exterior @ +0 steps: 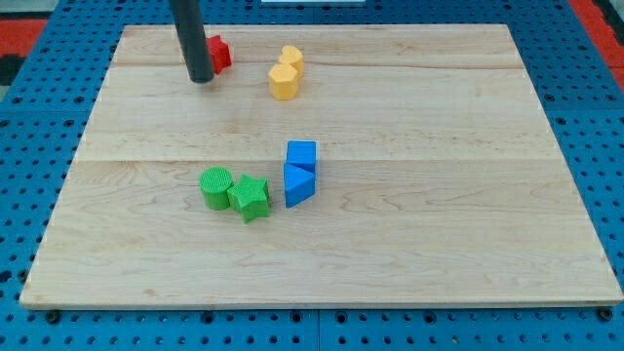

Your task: Move the red blocks and the green blocks in the opposite direction

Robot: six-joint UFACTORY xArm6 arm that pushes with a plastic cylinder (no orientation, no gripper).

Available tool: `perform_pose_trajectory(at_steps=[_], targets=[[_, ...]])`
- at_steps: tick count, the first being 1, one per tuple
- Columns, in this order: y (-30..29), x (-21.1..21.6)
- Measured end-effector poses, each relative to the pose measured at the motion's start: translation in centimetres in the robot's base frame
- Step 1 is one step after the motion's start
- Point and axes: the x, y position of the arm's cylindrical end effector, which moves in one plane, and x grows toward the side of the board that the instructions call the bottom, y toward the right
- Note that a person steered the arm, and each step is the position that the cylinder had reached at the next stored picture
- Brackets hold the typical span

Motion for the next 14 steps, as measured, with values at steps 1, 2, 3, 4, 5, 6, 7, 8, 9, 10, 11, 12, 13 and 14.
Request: perform_pose_trajectory(at_steps=[1,2,3,4,5,6,7,8,9,10,11,12,13,14], targets=[[2.5,7.6],[4.0,11.3],[8.5,14.6],[9.0,18.5],[8.6,18.4],[6.2,12.6],[2.0,12.3],[3.6,14.2],[6.5,17.1],[4.8,15.6],[6.9,12.8],[10.0,12.4],[12.9,12.4],[9.5,12.7]])
